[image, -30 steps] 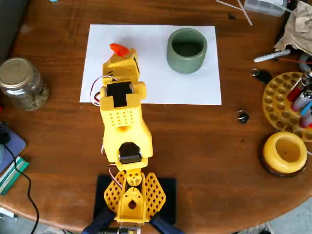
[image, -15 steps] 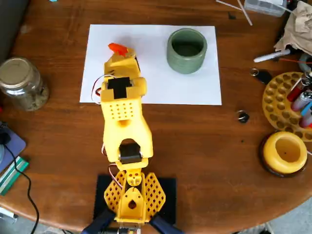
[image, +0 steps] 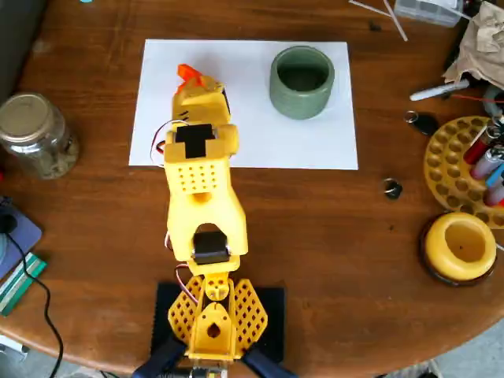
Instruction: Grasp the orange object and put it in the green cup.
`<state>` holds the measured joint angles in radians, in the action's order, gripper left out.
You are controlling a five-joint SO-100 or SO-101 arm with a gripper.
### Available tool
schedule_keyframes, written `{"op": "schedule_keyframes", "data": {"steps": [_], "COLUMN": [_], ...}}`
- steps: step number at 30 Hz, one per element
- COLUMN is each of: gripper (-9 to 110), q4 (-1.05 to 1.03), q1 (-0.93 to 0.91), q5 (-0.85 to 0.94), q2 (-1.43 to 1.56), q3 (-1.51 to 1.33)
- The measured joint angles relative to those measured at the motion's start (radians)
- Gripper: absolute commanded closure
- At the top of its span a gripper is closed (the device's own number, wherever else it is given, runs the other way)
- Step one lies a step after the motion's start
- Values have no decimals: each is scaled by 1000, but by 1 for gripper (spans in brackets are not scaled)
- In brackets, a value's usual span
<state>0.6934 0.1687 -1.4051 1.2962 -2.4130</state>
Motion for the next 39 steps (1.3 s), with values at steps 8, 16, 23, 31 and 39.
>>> {"op": "schedule_keyframes", "data": {"steps": [8,16,23,31,39], "gripper": [102,102,89,84,82], "q4": [-9,-9,-2,6,6], "q1": [0,-12,-5,25,41], "q5": [0,0,23,23,23], "q2": [40,95,57,43,-12], "q3": [-32,-71,-46,-46,-3]}}
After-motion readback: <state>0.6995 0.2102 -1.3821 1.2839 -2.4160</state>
